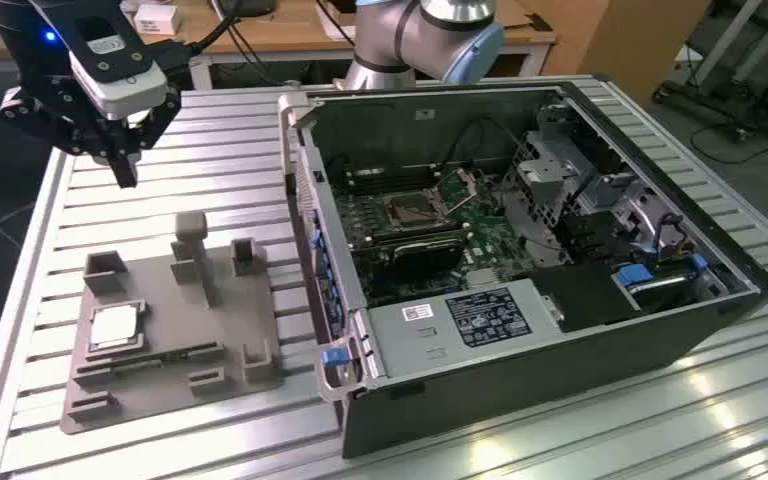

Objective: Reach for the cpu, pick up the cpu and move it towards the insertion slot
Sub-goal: 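Reach for the cpu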

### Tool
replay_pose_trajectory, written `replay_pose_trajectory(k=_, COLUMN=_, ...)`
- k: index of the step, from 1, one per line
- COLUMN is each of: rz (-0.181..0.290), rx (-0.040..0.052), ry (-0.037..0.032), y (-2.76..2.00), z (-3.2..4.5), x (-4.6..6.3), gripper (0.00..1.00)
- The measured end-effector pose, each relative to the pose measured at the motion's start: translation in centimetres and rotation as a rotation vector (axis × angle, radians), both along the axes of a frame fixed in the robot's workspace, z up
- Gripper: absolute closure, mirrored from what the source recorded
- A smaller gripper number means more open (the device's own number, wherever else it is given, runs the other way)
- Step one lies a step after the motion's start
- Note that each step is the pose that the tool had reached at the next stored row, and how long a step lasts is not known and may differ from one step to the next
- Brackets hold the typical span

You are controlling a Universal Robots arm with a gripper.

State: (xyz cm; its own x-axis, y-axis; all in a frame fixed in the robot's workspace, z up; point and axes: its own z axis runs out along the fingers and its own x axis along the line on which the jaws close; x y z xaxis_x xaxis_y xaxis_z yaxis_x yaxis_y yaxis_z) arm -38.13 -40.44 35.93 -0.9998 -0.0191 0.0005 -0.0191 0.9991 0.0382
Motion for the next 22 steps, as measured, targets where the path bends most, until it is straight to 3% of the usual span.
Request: replay_pose_trajectory(k=22, rz=0.000, rx=0.0000, ry=-0.0001, y=0.00, z=-0.08, x=-0.38, gripper=0.89)
